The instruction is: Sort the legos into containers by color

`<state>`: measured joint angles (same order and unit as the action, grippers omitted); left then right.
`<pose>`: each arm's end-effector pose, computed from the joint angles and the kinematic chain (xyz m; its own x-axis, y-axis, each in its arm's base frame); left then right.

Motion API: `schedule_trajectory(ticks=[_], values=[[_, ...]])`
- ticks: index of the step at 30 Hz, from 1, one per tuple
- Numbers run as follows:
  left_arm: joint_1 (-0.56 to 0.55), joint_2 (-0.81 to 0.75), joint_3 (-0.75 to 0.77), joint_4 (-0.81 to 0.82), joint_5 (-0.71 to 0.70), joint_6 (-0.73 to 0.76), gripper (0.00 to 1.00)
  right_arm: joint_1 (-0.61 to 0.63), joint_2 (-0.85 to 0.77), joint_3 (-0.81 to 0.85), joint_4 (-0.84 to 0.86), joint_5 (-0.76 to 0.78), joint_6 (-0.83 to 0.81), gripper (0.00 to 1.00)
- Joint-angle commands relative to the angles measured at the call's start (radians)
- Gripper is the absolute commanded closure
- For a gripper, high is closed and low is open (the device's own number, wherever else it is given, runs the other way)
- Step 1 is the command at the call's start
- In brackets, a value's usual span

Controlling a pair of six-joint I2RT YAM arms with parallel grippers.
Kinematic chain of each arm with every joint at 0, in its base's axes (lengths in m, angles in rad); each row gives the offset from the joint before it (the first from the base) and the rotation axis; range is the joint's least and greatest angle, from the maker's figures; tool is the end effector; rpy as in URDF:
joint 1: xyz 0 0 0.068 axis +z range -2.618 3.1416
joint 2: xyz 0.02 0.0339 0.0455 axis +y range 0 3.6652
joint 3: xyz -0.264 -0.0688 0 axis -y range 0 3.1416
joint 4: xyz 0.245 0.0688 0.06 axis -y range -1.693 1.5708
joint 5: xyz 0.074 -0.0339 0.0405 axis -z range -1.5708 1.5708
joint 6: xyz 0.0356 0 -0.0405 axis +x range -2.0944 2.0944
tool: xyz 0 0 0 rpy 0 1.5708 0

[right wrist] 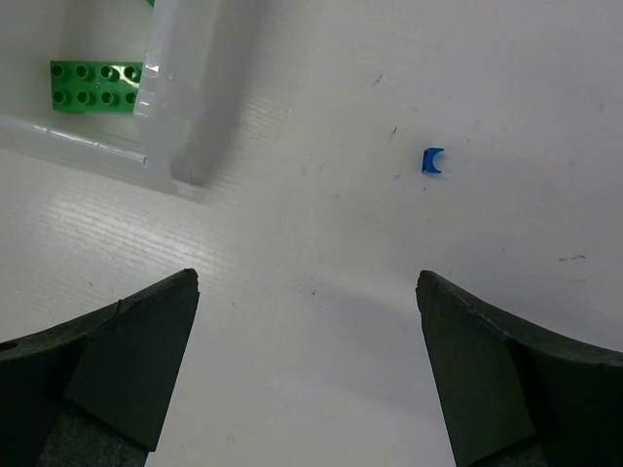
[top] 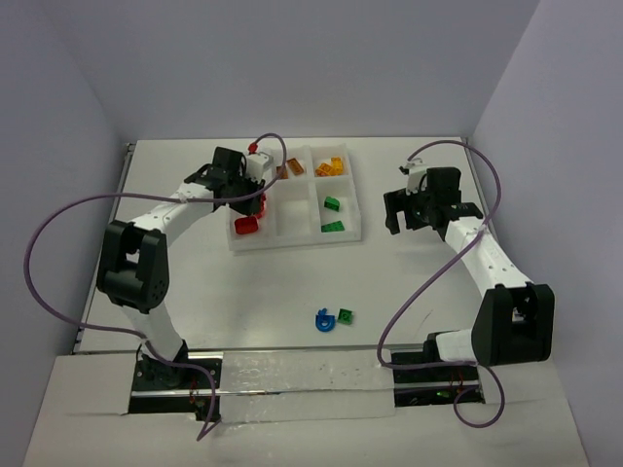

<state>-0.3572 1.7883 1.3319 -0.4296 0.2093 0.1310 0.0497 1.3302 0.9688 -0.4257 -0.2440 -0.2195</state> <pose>0.3648 -0.1441 0.2329 -0.6587 0.3822 -0.6481 0.5560 0.8276 -0.0769 0.2833 0.0227 0.2625 -0.6429 -0.2435 -0.7262 -0.3673 0.9300 0.0133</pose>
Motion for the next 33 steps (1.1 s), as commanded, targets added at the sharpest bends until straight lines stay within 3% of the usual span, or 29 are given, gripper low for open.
schedule_trajectory(ticks=[1, 3, 8, 13, 18, 27, 33], values=[[0.010, 0.026, 0.054, 0.012, -0.034, -0.021, 0.75, -0.014, 0.014, 0.045, 0.029, 0.024, 0.009, 0.00], [0.012, 0.028, 0.064, 0.002, -0.039, -0.021, 0.57, -0.018, 0.028, 0.053, 0.032, 0.038, 0.008, 0.00], [0.014, 0.002, 0.076, -0.003, -0.054, -0.019, 0.46, -0.031, 0.083, 0.085, 0.018, 0.055, 0.006, 0.00], [0.015, -0.038, 0.088, -0.023, -0.056, -0.013, 0.42, -0.034, 0.095, 0.092, 0.010, 0.047, -0.007, 0.00], [0.017, -0.128, 0.085, -0.015, -0.028, -0.024, 0.37, -0.039, 0.174, 0.116, 0.039, 0.136, -0.006, 0.01], [0.017, -0.269, 0.111, -0.067, 0.072, -0.048, 0.16, -0.079, 0.423, 0.257, 0.002, 0.173, -0.025, 0.28], [0.017, -0.321, 0.095, -0.059, 0.073, -0.066, 0.15, -0.100, 0.520, 0.330, -0.021, 0.170, -0.040, 0.31]])
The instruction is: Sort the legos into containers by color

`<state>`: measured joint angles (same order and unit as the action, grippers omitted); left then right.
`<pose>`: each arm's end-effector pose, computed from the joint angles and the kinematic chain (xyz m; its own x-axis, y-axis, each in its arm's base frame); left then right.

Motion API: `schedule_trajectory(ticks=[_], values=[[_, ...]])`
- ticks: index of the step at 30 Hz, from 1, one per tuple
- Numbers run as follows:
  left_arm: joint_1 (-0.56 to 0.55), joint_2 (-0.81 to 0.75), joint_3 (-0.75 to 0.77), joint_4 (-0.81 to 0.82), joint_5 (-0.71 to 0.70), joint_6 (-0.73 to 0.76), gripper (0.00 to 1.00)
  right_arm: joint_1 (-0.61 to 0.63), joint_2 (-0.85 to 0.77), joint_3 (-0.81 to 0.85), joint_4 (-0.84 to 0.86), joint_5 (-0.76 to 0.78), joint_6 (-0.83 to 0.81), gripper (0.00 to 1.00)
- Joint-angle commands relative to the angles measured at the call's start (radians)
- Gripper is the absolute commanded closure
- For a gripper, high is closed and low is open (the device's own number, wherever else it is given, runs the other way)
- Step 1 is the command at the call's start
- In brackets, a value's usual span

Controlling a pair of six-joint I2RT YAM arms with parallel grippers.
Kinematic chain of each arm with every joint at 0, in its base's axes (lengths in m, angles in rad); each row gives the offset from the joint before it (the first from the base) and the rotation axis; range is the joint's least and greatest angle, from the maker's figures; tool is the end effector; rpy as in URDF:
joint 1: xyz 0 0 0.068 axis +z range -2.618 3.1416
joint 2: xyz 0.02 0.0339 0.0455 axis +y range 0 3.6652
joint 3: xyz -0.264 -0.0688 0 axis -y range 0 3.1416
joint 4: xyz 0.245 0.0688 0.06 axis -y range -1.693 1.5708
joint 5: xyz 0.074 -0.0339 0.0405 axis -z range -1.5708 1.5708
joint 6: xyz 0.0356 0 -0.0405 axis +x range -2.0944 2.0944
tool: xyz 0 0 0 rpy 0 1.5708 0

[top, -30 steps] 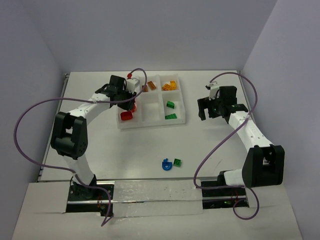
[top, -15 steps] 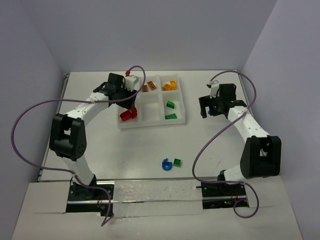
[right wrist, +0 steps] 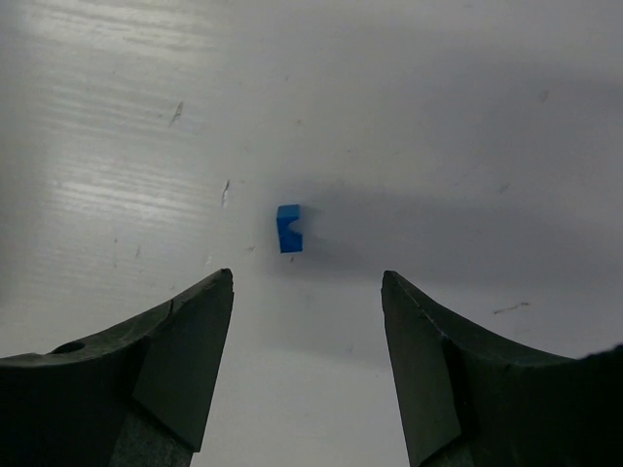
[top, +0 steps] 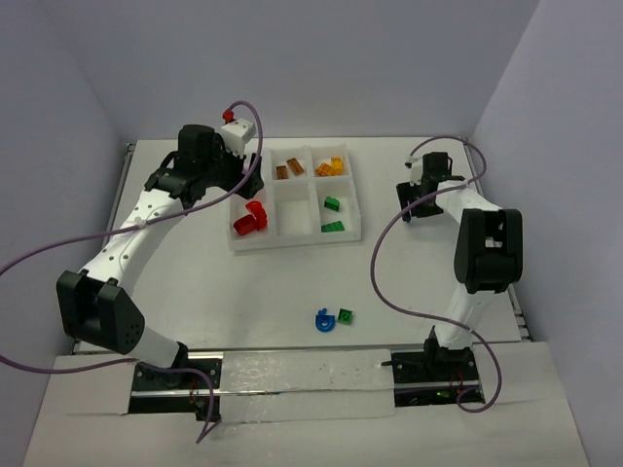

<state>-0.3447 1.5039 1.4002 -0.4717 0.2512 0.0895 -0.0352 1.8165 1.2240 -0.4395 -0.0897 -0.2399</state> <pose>0.3201 -0.1243 0.3522 -0.4633 0.2583 -0.8477 0.5673 0.8214 -0.0597 0.3770 -0.0101 0.1886 -0.8306 -0.2075 -0.5167 -0.2144 0.9756 -0.0472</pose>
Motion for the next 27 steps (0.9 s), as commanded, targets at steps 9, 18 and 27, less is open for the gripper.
schedule_trajectory(ticks=[9, 18, 27], values=[[0.004, -0.061, -0.006, -0.016, 0.000, -0.001, 0.15, -0.014, 0.155, 0.177, -0.049, -0.007, -0.024, 0.38], [0.004, -0.071, -0.035, -0.013, -0.017, 0.012, 0.15, -0.001, 0.173, 0.169, -0.078, -0.020, -0.051, 0.59], [0.029, -0.083, -0.054, -0.021, -0.019, 0.000, 0.09, 0.028, 0.078, 0.115, -0.120, -0.097, -0.081, 0.99]])
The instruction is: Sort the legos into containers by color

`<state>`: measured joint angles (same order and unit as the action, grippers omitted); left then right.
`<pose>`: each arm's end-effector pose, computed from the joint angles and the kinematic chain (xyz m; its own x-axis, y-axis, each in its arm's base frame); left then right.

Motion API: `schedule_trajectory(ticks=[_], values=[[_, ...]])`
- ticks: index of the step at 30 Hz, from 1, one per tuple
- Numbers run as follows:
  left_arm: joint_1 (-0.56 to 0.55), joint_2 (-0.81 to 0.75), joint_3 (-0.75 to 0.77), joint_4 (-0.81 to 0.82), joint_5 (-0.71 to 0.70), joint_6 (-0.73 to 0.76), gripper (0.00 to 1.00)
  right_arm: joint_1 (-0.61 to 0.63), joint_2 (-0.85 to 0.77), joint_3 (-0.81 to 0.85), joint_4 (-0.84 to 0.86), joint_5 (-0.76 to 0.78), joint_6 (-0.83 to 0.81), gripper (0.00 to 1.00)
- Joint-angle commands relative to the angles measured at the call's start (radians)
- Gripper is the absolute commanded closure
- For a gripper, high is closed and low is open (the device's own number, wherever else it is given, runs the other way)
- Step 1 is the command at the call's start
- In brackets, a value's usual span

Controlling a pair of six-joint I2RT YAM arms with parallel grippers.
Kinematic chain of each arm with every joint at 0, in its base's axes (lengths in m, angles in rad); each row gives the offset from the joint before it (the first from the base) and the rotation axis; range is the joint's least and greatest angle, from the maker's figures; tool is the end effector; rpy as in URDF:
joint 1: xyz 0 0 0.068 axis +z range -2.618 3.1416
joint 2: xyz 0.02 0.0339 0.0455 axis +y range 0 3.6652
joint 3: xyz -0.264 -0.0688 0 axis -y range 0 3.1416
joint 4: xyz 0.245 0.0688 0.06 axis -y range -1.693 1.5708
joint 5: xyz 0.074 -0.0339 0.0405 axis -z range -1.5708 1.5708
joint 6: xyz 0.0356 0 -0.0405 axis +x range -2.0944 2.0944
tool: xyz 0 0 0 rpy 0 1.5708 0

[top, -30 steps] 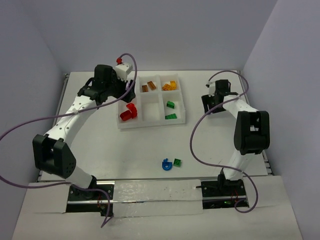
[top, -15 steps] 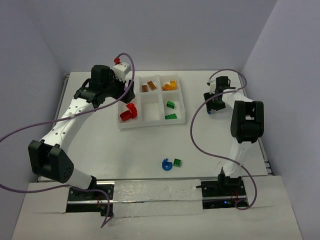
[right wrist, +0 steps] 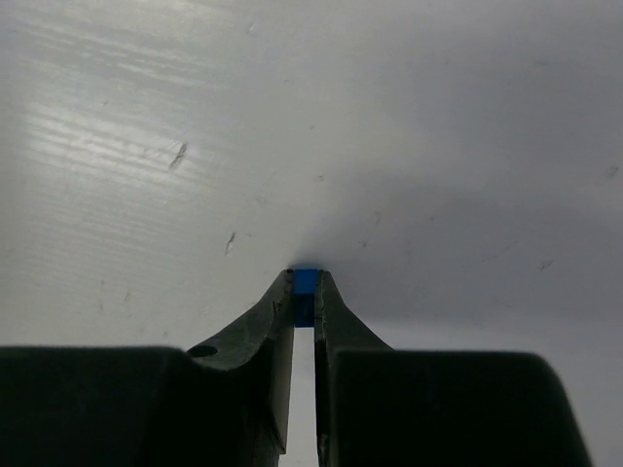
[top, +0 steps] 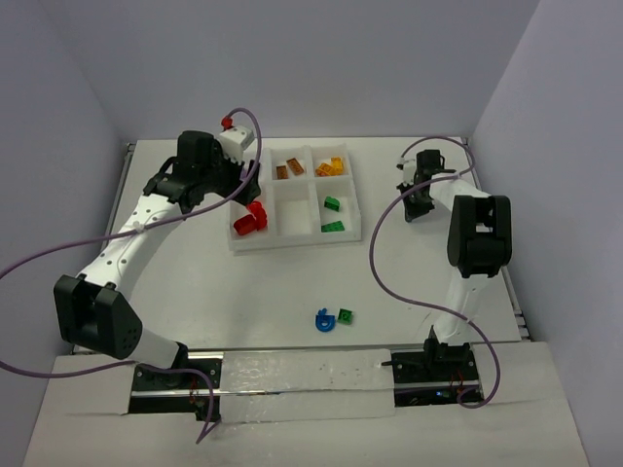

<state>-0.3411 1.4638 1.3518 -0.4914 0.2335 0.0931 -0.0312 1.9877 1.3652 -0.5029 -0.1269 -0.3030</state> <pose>0.3096 -0.1186 0.3466 -0.4855 0.2683 -0.8320 0.5525 0.8317 -0.0542 0.4080 -0.0082 0.1621 -0.8539 -0.2695 -0.4453 -0.2916 0.9563 -0.0195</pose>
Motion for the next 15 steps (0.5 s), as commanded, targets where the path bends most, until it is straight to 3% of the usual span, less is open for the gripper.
schedule_trajectory(ticks=[1, 7, 9, 15], values=[[0.034, -0.046, -0.010, -0.005, 0.007, -0.005, 0.04, 0.027, -0.115, -0.027, -0.062, -0.084, -0.017, 1.00], [0.183, -0.066, -0.028, -0.036, 0.170, -0.048, 0.01, 0.145, -0.302, 0.004, -0.069, -0.203, 0.011, 1.00], [0.243, -0.081, -0.044, -0.038, 0.237, -0.071, 0.01, 0.254, -0.348, 0.025, -0.049, -0.211, 0.049, 1.00], [0.307, -0.119, -0.078, -0.019, 0.287, -0.128, 0.01, 0.468, -0.277, 0.142, -0.032, -0.163, 0.097, 1.00]])
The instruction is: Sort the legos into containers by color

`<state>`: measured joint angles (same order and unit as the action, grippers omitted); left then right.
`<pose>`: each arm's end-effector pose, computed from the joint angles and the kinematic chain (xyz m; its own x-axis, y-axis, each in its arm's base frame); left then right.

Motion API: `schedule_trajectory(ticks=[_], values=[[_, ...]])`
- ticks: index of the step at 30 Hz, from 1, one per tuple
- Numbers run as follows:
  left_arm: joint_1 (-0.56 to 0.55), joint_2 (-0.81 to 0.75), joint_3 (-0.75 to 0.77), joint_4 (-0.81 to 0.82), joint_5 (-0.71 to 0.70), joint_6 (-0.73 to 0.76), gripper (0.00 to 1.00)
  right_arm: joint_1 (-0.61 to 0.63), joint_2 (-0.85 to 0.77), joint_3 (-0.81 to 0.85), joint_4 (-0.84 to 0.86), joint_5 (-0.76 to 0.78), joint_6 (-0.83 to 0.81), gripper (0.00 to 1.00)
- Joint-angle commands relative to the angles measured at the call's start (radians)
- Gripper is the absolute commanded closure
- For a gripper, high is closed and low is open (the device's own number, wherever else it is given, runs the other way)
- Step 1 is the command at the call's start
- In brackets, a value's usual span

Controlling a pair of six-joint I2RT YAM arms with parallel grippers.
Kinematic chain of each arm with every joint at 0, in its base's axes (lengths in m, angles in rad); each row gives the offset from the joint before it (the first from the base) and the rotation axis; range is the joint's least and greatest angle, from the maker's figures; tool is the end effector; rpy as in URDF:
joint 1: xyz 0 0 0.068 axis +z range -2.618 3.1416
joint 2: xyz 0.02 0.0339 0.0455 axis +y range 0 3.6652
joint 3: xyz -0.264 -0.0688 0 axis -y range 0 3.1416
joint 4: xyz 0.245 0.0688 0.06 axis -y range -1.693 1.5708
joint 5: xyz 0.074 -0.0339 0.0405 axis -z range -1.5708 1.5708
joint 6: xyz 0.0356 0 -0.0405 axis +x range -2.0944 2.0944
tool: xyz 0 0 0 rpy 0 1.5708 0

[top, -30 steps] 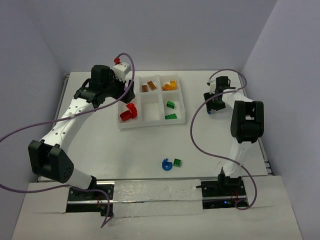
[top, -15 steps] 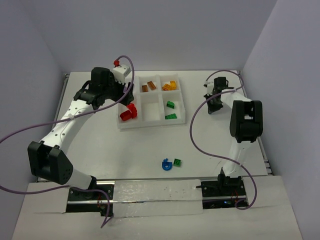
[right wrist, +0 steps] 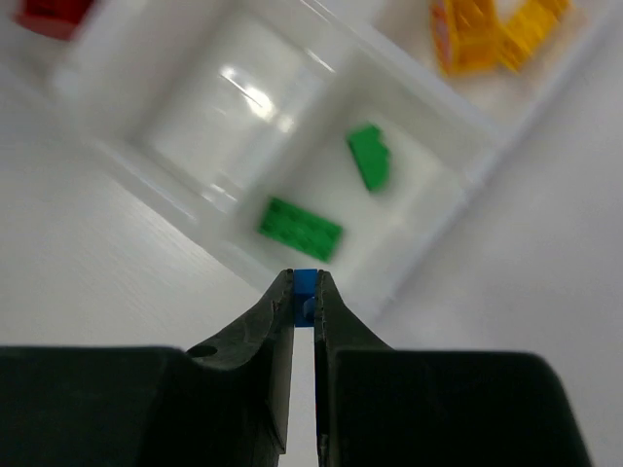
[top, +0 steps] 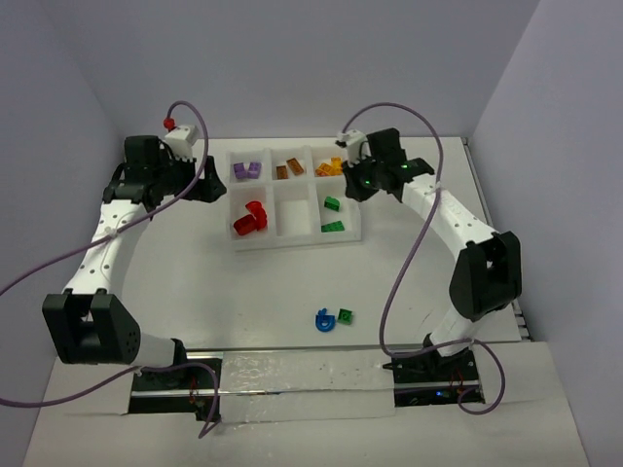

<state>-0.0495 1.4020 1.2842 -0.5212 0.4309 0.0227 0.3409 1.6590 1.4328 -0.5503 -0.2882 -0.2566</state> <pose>0.3102 -0.0303 0.3411 -0.5869 0.0497 -0.8081 0.3932 0.8900 -0.2308 0.3478 0.1341 0.3042 -0.5090 -0.4387 -0.7406 -0.6625 0.7490 0.0116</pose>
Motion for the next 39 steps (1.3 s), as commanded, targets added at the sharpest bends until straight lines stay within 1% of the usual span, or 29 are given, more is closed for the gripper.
schedule_trajectory(ticks=[1, 6, 9, 10, 13, 14, 16, 17, 20, 22, 25, 27, 29, 31, 35, 39], values=[[0.020, -0.060, -0.013, 0.010, 0.095, -0.062, 0.01, 0.120, 0.077, 0.099, 0.017, 0.006, 0.061, 1.00], [0.022, -0.074, -0.022, 0.014, 0.106, -0.079, 0.01, 0.217, 0.234, 0.239, 0.029, 0.071, 0.073, 1.00], [0.022, -0.080, -0.029, 0.020, 0.112, -0.081, 0.01, 0.241, 0.322, 0.316, 0.030, 0.087, 0.082, 1.00], [0.022, -0.082, -0.038, 0.024, 0.112, -0.082, 0.01, 0.250, 0.348, 0.337, 0.033, 0.098, 0.087, 0.98], [0.022, -0.093, -0.047, 0.033, 0.109, -0.086, 0.01, 0.263, 0.393, 0.375, 0.030, 0.126, 0.084, 0.87], [0.022, -0.096, -0.053, 0.037, 0.109, -0.088, 0.01, 0.266, 0.410, 0.378, 0.034, 0.132, 0.083, 0.77], [0.022, -0.098, -0.060, 0.042, 0.109, -0.090, 0.01, 0.268, 0.434, 0.385, 0.039, 0.136, 0.083, 0.67], [0.022, -0.097, -0.061, 0.044, 0.110, -0.091, 0.01, 0.268, 0.437, 0.385, 0.043, 0.139, 0.085, 0.58], [0.022, -0.094, -0.070, 0.049, 0.115, -0.094, 0.01, 0.270, 0.444, 0.386, 0.050, 0.141, 0.088, 0.42], [0.022, -0.095, -0.080, 0.061, 0.117, -0.098, 0.01, 0.271, 0.443, 0.389, 0.050, 0.141, 0.088, 0.37], [0.022, -0.098, -0.093, 0.073, 0.122, -0.103, 0.01, 0.274, 0.439, 0.400, 0.051, 0.140, 0.089, 0.34], [0.022, -0.097, -0.100, 0.079, 0.124, -0.107, 0.01, 0.277, 0.438, 0.413, 0.046, 0.136, 0.091, 0.35], [0.022, -0.098, -0.102, 0.081, 0.127, -0.103, 0.01, 0.277, 0.429, 0.421, 0.029, 0.123, 0.092, 0.36], [0.022, -0.108, -0.112, 0.089, 0.123, -0.089, 0.01, 0.277, 0.376, 0.390, 0.028, 0.095, 0.080, 0.36], [0.022, -0.126, -0.136, 0.103, 0.111, -0.062, 0.01, 0.273, 0.193, 0.206, 0.039, 0.019, 0.004, 0.35], [0.022, -0.136, -0.141, 0.087, 0.113, -0.035, 0.01, 0.270, -0.049, -0.042, -0.036, -0.090, -0.134, 0.35]])
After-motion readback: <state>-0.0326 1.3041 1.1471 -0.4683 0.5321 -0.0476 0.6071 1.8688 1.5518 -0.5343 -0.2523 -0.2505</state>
